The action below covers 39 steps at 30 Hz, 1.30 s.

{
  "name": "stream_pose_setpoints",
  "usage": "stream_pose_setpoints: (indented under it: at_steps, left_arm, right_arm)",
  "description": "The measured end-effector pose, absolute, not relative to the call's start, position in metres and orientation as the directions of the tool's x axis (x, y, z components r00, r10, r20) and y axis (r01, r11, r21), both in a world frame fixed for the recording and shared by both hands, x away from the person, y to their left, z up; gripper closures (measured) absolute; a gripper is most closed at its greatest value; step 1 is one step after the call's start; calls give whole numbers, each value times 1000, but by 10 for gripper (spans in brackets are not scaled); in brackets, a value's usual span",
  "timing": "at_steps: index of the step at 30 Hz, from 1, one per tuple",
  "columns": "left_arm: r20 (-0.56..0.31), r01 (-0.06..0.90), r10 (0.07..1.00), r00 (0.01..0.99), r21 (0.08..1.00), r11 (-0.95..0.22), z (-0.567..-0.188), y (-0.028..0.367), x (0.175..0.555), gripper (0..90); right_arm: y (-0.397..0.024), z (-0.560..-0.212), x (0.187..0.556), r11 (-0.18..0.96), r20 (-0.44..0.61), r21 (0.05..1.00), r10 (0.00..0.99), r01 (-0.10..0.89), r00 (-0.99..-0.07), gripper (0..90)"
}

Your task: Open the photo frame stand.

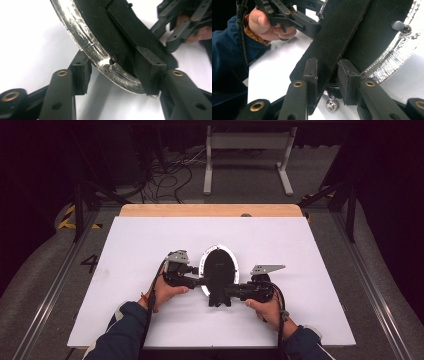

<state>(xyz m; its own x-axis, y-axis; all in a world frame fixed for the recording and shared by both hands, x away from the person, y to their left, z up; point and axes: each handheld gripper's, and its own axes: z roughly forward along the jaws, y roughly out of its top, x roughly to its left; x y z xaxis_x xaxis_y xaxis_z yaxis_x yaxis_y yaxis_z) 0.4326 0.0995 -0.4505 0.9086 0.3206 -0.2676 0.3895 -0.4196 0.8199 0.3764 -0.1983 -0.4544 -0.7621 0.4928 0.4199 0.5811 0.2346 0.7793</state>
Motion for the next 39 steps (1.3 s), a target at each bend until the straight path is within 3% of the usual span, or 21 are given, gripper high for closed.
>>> stream_pose_setpoints:
  at_steps: [13,23,32,39]
  left_arm:
    - [-208,323,293,933,843,-431,-442,98,424,585]
    - [-87,242,361,929,879,-412,-431,96,415,630]
    - [27,156,421,907,907,-392,-425,96,410,723]
    - [71,119,433,899,910,-397,-426,94,406,725]
  right_arm:
    - [-199,-449,374,228,428,784,474,577,-769,760]
    - [-201,-442,374,211,422,800,468,561,-777,781]
    - [-200,-432,374,219,391,814,478,538,-786,787]
    - [-202,-431,375,219,383,815,491,536,-783,787]
